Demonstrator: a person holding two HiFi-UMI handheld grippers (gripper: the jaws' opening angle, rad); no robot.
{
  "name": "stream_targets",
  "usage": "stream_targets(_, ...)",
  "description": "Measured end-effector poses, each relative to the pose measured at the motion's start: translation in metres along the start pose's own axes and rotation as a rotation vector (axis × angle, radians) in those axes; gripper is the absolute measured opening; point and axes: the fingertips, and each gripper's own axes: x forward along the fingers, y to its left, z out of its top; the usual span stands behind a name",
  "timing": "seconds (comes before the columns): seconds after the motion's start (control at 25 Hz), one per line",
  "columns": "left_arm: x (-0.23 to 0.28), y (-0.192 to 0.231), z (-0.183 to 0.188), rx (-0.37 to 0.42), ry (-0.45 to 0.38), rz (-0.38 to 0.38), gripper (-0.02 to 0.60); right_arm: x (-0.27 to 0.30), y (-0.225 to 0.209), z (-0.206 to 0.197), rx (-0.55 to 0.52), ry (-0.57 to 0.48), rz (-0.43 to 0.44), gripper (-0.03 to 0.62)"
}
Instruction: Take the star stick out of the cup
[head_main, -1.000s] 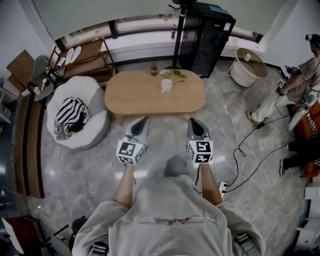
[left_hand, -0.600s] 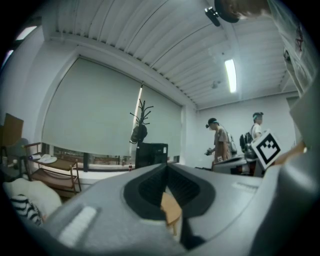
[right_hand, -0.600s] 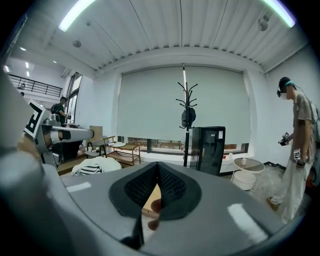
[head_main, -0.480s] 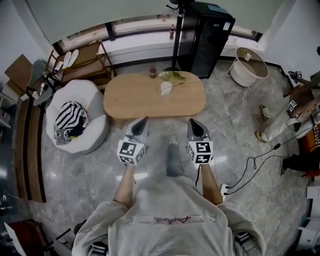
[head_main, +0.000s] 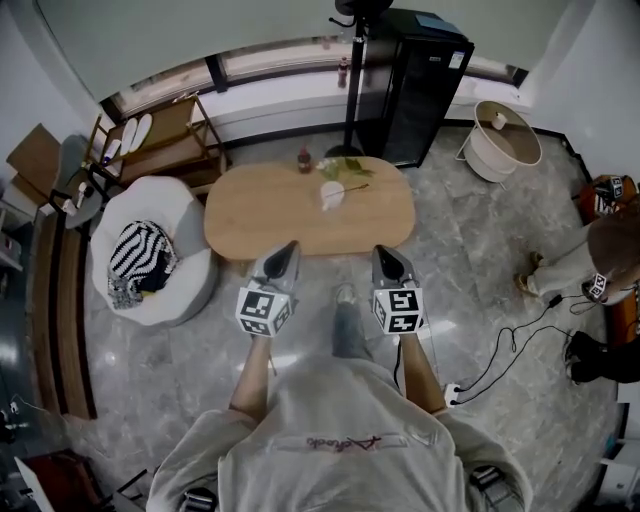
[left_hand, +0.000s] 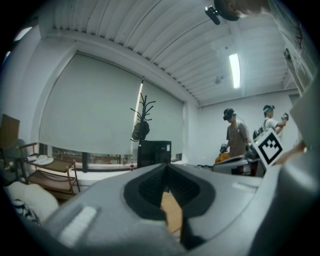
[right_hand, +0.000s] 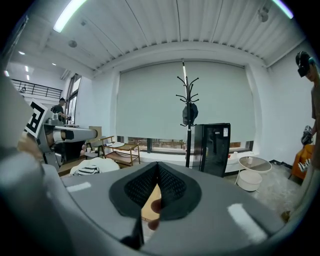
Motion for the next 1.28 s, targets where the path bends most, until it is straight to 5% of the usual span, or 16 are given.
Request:
stream_targets(0.88, 0.244, 0.111, 0.054, 0.004, -0.001, 0.064, 0.002, 0.231, -0.138, 0.095, -0.013, -0.023, 0.089, 0.003)
stream_targets(1.28, 0.299, 0.143, 0.042, -0.001, 0.045, 0.094, 0.002, 0.308, -0.160, 0.101, 0.009, -0.009, 0.152, 0.003)
